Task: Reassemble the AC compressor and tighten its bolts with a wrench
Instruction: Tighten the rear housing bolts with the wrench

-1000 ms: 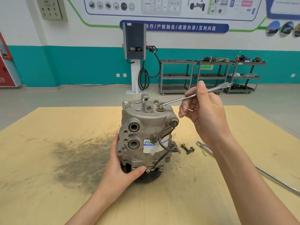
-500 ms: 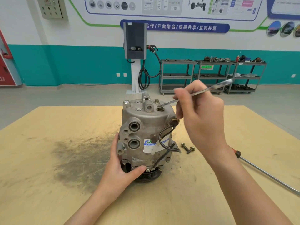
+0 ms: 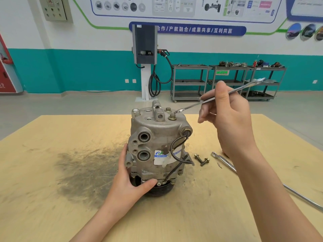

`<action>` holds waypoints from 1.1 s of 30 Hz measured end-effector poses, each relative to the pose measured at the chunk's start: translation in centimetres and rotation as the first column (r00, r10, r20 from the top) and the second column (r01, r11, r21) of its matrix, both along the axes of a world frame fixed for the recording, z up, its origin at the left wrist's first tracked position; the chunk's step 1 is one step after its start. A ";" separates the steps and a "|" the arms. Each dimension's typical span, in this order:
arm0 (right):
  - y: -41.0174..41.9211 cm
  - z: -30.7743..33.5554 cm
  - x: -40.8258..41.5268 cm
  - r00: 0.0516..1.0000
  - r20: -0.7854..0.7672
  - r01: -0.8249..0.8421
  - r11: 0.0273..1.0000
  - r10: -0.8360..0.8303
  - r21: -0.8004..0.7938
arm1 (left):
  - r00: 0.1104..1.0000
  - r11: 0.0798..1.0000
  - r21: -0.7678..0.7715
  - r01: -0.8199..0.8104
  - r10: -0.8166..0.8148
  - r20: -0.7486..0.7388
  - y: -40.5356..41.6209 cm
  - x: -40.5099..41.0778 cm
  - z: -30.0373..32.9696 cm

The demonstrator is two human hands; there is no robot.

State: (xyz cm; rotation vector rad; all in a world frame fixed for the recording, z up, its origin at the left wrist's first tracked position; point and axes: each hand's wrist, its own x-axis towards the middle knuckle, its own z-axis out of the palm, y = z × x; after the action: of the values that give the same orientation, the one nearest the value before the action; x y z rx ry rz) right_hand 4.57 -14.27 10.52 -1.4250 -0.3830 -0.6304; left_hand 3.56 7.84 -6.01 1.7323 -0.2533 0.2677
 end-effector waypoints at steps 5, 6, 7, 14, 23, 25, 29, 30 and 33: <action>-0.7 -0.1 0.8 0.969 -0.174 -0.154 0.978 0.178 0.141 | 0.999 1.000 0.007 -0.025 0.025 -0.027 -0.1 0.0 0.2; -0.8 -0.2 0.9 0.957 -0.203 -0.174 0.970 0.207 0.167 | 0.999 0.999 0.008 -0.031 0.031 -0.033 -0.1 0.0 0.2; -0.8 -0.2 1.0 0.946 -0.228 -0.189 0.964 0.230 0.189 | 0.999 0.999 0.007 -0.033 0.034 -0.037 -0.1 0.0 0.3; -0.1 -0.5 0.7 0.993 -0.075 -0.089 0.995 0.093 0.047 | 0.999 1.000 0.003 -0.024 0.024 -0.025 -0.1 0.1 0.3; 2.3 -0.5 -1.7 0.822 0.525 0.453 0.811 -0.220 -0.369 | 0.999 0.999 0.018 -0.034 0.035 -0.041 -0.2 -0.1 0.5; 2.7 -0.7 -1.8 0.747 0.619 0.557 0.738 -0.243 -0.382 | 0.998 0.999 0.019 -0.037 0.037 -0.048 -0.2 -0.1 0.5; 2.2 -0.5 -1.6 0.753 0.607 0.527 0.784 -0.253 -0.327 | 0.999 1.000 0.014 -0.023 0.024 -0.033 -0.1 -0.1 0.3; 1.9 -0.4 -1.4 0.795 0.555 0.468 0.829 -0.244 -0.307 | 0.999 1.000 0.011 -0.017 0.017 -0.028 0.0 0.0 0.2; 0.8 -0.3 -0.7 0.924 0.331 0.262 0.946 -0.190 -0.189 | 1.000 1.000 0.018 -0.010 0.010 -0.014 0.1 0.2 -0.1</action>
State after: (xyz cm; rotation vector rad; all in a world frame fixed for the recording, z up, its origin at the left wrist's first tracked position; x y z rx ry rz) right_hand 3.91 -13.43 10.24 -1.6095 -0.5555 -1.0336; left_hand 3.72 7.91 -6.15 1.7527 -0.2372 0.2614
